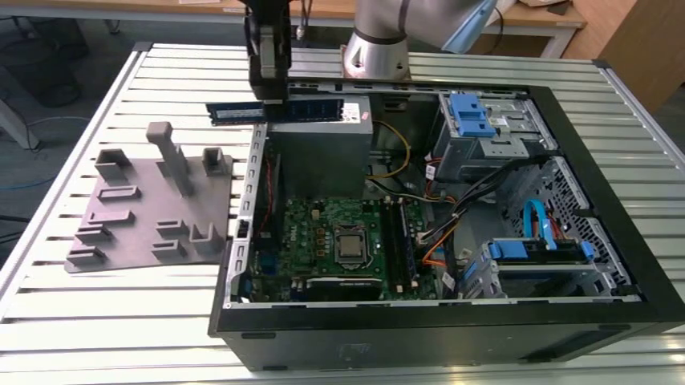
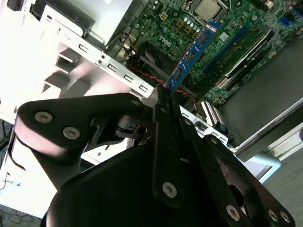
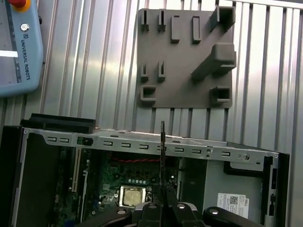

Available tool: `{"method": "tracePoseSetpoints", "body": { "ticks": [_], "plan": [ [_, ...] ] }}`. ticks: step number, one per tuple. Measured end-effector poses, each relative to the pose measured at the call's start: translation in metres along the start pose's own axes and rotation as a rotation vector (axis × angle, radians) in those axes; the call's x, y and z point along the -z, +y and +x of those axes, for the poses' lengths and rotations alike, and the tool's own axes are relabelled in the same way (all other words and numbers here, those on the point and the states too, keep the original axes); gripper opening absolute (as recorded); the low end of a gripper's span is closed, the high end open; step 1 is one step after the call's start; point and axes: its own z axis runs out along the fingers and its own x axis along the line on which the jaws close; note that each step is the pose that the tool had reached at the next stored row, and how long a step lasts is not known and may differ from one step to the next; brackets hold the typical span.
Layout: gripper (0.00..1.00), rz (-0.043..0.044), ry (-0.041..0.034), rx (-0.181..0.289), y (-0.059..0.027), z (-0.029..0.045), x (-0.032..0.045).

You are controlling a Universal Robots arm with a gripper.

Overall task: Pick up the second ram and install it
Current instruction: 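Pick up the second ram and move it above second insertion slot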

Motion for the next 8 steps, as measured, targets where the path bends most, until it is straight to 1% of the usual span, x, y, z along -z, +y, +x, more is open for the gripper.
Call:
{"method": "tracePoseSetpoints", "body": {
  "ticks": [8],
  "plan": [
    [0.14, -0.001, 0.0, 0.0, -0.0182, 0.0015, 0.0009]
  ]
}}
